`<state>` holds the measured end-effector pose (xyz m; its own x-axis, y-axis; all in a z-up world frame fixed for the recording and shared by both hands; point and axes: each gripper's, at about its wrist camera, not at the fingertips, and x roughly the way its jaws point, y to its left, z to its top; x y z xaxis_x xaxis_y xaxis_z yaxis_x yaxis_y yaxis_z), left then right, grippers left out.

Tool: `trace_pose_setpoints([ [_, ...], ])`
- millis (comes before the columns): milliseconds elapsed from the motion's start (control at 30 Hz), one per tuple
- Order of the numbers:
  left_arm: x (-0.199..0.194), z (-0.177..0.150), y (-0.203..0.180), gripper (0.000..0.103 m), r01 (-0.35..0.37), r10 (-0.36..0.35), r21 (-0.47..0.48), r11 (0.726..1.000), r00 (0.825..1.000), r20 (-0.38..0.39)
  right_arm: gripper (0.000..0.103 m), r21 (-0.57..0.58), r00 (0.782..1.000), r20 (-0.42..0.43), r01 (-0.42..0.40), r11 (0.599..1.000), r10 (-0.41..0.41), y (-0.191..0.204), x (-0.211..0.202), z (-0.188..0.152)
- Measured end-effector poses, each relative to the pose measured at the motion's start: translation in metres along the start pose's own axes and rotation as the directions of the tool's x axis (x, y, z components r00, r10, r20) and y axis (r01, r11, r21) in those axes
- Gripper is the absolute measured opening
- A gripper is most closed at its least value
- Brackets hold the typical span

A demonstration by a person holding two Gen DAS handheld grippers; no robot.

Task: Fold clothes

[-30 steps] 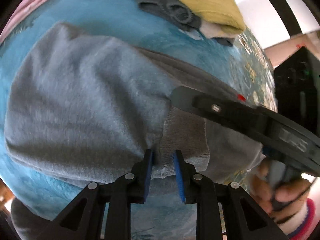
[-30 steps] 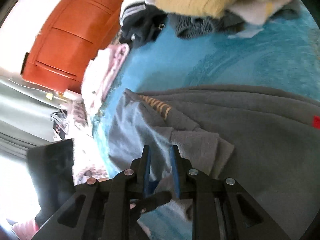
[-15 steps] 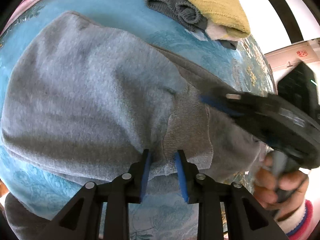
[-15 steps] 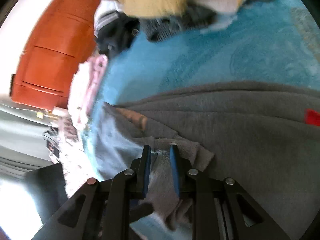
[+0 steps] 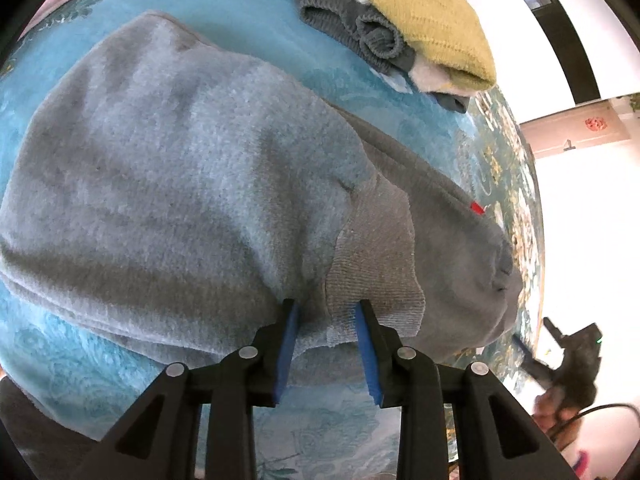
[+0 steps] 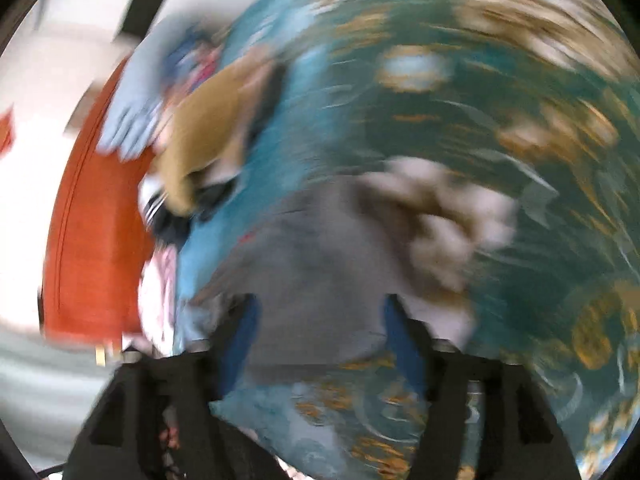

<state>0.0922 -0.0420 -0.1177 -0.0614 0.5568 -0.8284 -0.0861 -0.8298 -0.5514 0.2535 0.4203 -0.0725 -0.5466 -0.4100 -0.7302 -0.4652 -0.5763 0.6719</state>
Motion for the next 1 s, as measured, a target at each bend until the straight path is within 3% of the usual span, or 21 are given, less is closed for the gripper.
trace_pose_setpoints([
  [133, -0.008, -0.004, -0.003, 0.033, -0.015, 0.015, 0.014, 1.0, 1.0, 0.015, 0.075, 0.095, 0.998, 0.005, -0.063, 0.993, 0.063, -0.028, 0.019, -0.007],
  [267, -0.018, -0.009, -0.004, 0.033, -0.029, 0.028, 0.023, 0.999, 0.999, 0.041, 0.075, 0.114, 0.997, 0.037, -0.075, 0.991, 0.071, -0.037, 0.035, 0.001],
  [500, -0.023, -0.015, -0.003, 0.034, -0.048, 0.047, 0.008, 0.999, 0.997, 0.055, 0.075, 0.164, 0.973, 0.127, -0.213, 0.963, 0.194, -0.049, 0.049, 0.012],
  [600, -0.027, -0.016, -0.003, 0.034, -0.037, 0.037, 0.003, 0.999, 0.996, 0.076, 0.064, 0.14, 0.972, 0.095, -0.225, 0.964, 0.213, -0.042, 0.053, 0.015],
  [667, -0.031, -0.016, 0.0, 0.034, -0.029, 0.029, -0.008, 1.0, 0.996, 0.088, 0.051, 0.128, 0.975, 0.07, -0.219, 0.967, 0.212, -0.035, 0.056, 0.016],
  [767, -0.035, -0.016, 0.006, 0.034, -0.021, 0.023, -0.028, 0.999, 0.995, 0.1, 0.042, 0.13, 0.979, 0.068, -0.201, 0.971, 0.193, -0.03, 0.054, 0.018],
  [833, -0.038, -0.016, 0.01, 0.034, -0.012, 0.016, -0.042, 0.999, 0.994, 0.108, 0.028, 0.129, 0.982, 0.071, -0.185, 0.974, 0.177, -0.025, 0.049, 0.018],
  [1000, -0.042, -0.015, 0.018, 0.034, -0.001, 0.008, -0.058, 0.998, 0.993, 0.119, 0.02, 0.053, 0.982, 0.068, -0.18, 0.982, 0.176, 0.007, 0.034, 0.018],
])
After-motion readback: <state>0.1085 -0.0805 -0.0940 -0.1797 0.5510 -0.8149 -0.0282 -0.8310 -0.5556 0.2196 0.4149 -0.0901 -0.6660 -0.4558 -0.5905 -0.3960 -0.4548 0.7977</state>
